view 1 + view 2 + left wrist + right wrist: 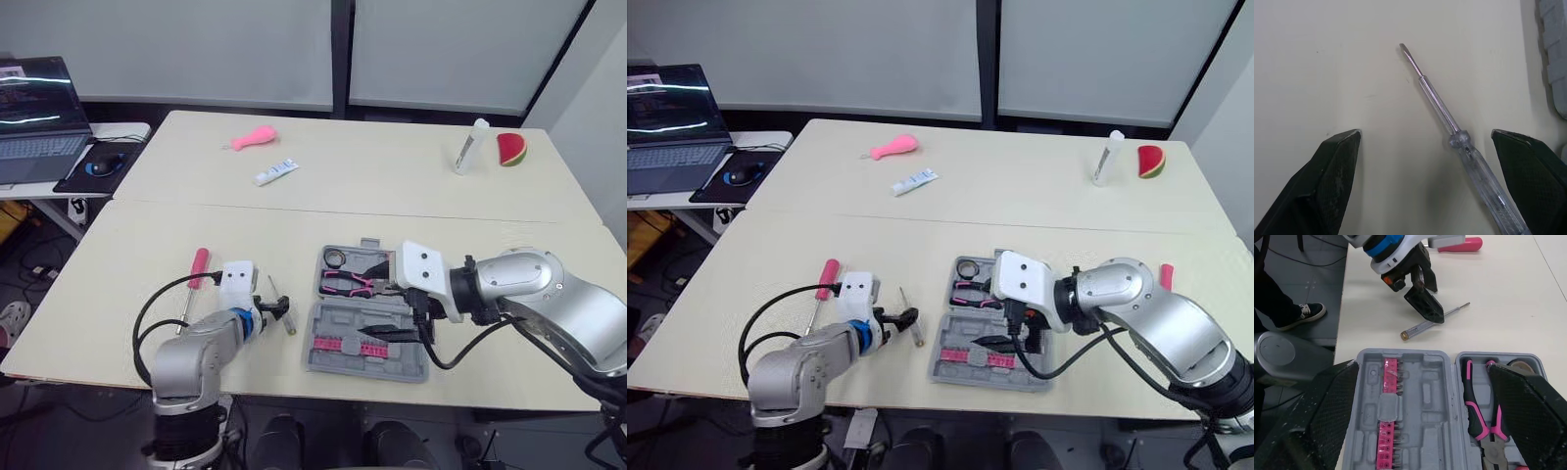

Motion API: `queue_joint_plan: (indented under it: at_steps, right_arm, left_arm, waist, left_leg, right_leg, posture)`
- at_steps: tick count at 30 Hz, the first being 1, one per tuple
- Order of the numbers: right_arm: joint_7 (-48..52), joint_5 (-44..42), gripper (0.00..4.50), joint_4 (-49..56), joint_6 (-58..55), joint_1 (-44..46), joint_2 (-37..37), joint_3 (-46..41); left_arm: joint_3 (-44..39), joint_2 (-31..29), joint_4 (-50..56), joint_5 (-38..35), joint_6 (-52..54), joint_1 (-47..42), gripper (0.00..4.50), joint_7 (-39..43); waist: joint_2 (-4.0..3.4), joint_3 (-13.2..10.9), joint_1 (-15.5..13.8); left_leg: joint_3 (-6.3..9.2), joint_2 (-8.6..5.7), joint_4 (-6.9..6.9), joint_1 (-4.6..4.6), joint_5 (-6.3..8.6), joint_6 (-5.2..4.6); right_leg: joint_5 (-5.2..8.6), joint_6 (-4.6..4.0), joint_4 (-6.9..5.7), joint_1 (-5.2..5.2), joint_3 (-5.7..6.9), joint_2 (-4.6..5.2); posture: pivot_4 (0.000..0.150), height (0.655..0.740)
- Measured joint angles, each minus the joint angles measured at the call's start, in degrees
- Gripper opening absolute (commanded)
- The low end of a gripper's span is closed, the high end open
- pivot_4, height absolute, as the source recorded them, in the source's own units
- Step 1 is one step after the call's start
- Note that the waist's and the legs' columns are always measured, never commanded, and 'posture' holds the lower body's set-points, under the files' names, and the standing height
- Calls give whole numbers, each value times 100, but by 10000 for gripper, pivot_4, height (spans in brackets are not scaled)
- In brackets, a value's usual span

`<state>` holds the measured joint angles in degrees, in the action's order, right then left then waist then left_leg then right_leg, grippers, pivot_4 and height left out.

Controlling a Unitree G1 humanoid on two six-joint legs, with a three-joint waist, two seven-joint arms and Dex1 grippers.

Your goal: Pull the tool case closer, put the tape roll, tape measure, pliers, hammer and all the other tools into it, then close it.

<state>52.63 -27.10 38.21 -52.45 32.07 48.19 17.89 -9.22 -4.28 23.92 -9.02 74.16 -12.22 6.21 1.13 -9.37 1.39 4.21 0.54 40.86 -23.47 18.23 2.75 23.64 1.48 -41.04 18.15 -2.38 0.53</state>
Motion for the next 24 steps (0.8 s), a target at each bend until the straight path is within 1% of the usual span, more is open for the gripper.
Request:
queue_joint_plan:
  at_steps: [3,5,8,15,16,17,18,21,22,24]
  right_arm:
    - [98,-14,45000,-35,-2,-2,105,-17]
    - [133,-47,45000,-34,-1,-5,135,-44]
    - [204,-117,45000,-34,-1,-91,228,-115]
    - [280,-290,45000,-22,-50,-240,330,-207]
    - [281,-318,45000,-17,-54,-245,345,-234]
    - [281,-334,45000,-10,-63,-254,360,-265]
    - [280,-339,45000,-6,-70,-261,364,-285]
    - [271,-379,45000,4,-96,-288,366,-321]
    - [269,-389,45000,20,-106,-295,375,-328]
    - [266,-413,45000,49,-131,-306,387,-343]
  left_arm:
    - [99,415,-182,222,-219,-129,44328,-475]
    - [239,493,-298,342,-364,-160,44328,-679]
    - [426,621,-462,470,-540,-198,39062,-853]
    - [607,584,-786,579,-735,-327,18270,-905]
    - [628,564,-794,569,-738,-328,16418,-881]
    - [647,547,-804,556,-740,-329,12796,-843]
    - [650,532,-811,552,-741,-330,10700,-811]
    - [636,431,-854,542,-741,-328,1339,-781]
    - [613,396,-848,526,-728,-333,353,-767]
    - [584,332,-841,491,-721,-333,353,-698]
  waist:
    - [-1,1,-35]
    - [-1,1,-54]
    - [-2,2,-100]
    - [-10,7,-162]
    - [-10,7,-162]
    - [-10,7,-162]
    - [-10,7,-162]
    - [-10,7,-159]
    - [-11,8,-159]
    - [-14,9,-155]
  left_leg:
    - [-8,-2,0,1,1,-1]
    - [-10,-2,0,2,1,-2]
    - [-13,-2,0,5,1,-2]
    - [-17,-9,-2,16,1,-3]
    - [-18,-9,-2,16,1,-2]
    - [-19,-9,-3,18,1,-2]
    - [-19,-9,-5,21,1,-3]
    - [-17,-9,-18,56,4,-6]
    - [-14,-8,-22,64,5,-8]
    - [-13,-8,-25,65,5,-8]
  right_leg:
    - [0,0,5,-7,1,6]
    - [0,0,6,-10,0,7]
    - [0,0,11,-16,1,8]
    - [0,0,26,-38,5,21]
    - [0,0,29,-39,4,21]
    - [0,0,32,-43,4,22]
    - [0,0,34,-45,4,22]
    - [0,0,54,-81,6,22]
    - [0,0,62,-89,8,22]
    - [0,0,67,-91,7,22]
  posture:
    - [1500,7400]
    - [1500,7400]
    - [1500,7400]
    - [1500,7400]
    - [1500,7400]
    - [1500,7400]
    - [1500,7400]
    - [1500,7400]
    - [1500,7400]
    - [1500,7400]
